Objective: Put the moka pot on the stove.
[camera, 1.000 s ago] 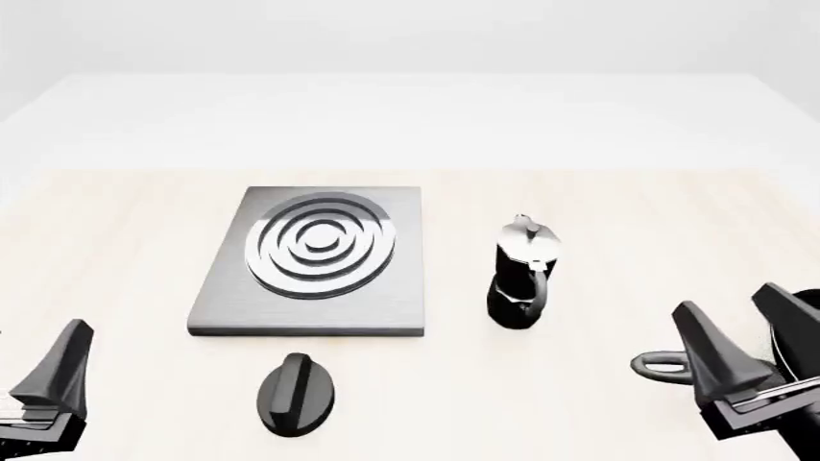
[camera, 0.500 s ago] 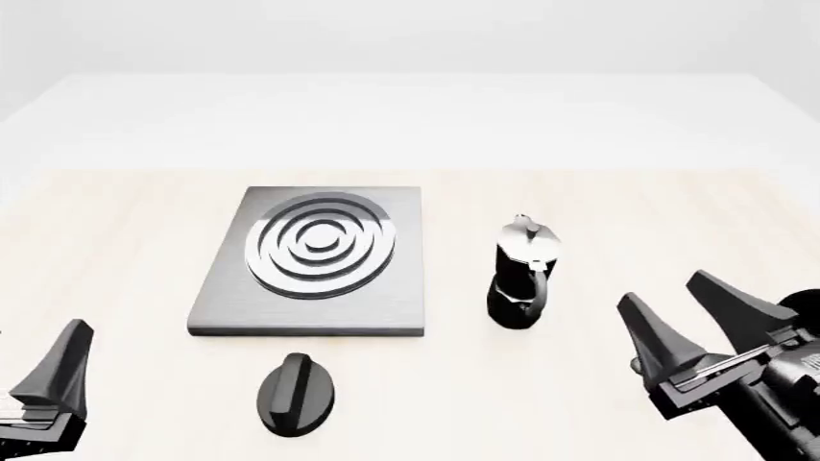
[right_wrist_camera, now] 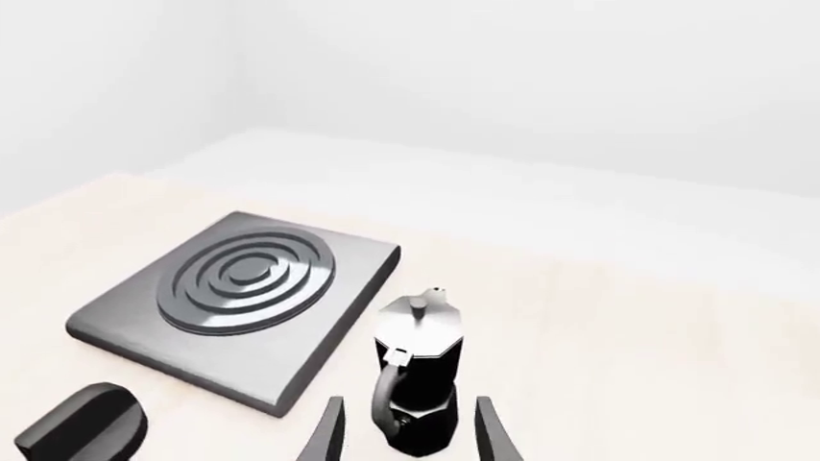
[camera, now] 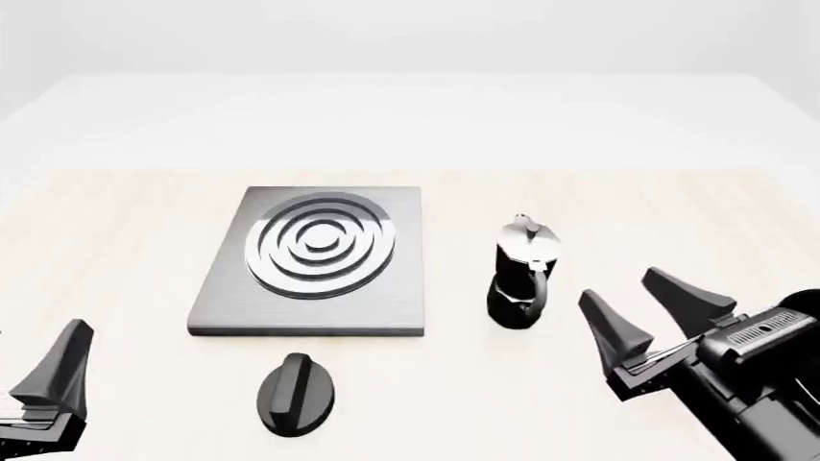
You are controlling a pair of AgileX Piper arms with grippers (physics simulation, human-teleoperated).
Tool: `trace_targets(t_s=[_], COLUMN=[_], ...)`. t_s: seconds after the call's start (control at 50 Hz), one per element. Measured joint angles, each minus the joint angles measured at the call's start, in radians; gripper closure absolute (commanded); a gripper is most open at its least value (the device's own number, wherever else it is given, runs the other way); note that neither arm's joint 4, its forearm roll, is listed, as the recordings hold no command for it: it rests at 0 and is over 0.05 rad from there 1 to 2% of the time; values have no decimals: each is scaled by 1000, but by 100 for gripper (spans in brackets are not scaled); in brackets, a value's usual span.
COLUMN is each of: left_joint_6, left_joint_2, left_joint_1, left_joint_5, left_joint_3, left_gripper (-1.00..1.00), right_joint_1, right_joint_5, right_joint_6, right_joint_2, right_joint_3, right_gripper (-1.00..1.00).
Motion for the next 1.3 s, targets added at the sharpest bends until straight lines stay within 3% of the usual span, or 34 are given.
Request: trace_targets(t_s=[0.64,1.3], left_joint_6=[0,0], left_joint_2=[0,0], left_joint_1=[0,0], left_joint_5=[0,0], left_joint_3=[0,0], left_gripper=[-100,-100], right_joint_1=[18,30], right_joint_5=[-213,-361], right_joint_6=[4,17], right_joint_2=[284,526], right_joint_3=[-31,-72], right_gripper=[-100,-100])
